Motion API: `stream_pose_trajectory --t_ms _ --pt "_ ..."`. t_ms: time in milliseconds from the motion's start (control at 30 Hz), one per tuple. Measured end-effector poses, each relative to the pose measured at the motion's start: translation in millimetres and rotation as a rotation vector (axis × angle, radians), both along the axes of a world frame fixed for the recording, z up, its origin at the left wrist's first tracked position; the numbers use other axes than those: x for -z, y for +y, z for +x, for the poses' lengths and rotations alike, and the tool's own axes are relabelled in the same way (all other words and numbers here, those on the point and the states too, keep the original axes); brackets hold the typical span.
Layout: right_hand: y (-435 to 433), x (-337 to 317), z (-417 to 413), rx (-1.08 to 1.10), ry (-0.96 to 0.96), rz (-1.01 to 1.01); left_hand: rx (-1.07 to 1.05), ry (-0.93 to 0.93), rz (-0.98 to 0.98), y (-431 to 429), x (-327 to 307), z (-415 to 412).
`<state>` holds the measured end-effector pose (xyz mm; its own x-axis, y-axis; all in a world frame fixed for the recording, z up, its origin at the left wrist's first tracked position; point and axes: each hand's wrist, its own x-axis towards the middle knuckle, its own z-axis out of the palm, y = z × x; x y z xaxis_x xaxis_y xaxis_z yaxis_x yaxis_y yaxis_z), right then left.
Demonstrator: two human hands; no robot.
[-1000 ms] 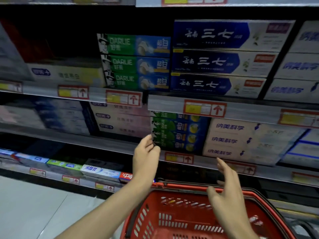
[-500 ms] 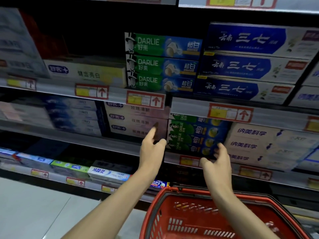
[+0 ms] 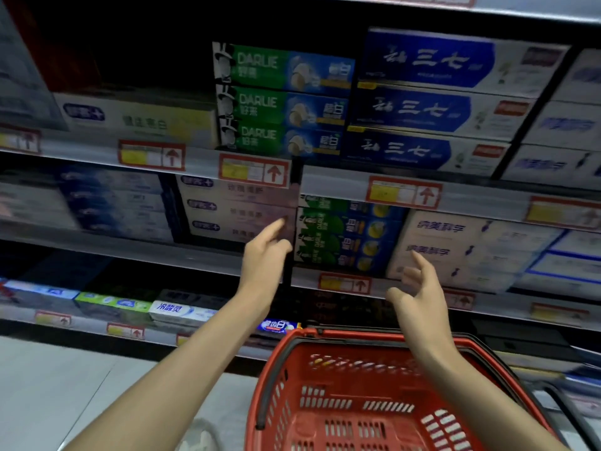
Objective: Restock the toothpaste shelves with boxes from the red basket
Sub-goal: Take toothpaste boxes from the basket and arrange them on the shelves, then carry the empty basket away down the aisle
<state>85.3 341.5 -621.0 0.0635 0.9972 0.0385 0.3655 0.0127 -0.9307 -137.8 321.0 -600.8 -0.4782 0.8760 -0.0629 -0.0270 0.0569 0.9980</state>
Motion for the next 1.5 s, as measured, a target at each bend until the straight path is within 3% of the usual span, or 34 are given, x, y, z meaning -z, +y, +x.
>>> stream_pose_trajectory --t_ms 567,667,767,933,1033,1300,1500 --pt "-104 -32 195 0.068 -0.035 0.003 0.048 0.033 -0.044 -135 17 93" --pt "-115 -25 210 0.050 -0.103 -0.014 -0.015 0.117 -0.136 -146 12 105" --pt "-115 -15 224 -0.009 -0.326 -0.077 -0.033 0.218 -0.280 -146 16 105" --pt "-101 31 249 -0.056 -0.665 -0.178 0.144 0.673 -0.602 -135 51 86" --pt "-88 66 261 -0.031 -0.794 -0.212 0.215 0.811 -0.750 -118 81 69" --pt "-49 125 265 -0.098 -0.706 -0.404 0.202 0.922 -1.032 -80 128 80" --pt "-40 139 313 0.139 -0.717 -0.451 0.253 1.114 -0.825 -43 147 120"
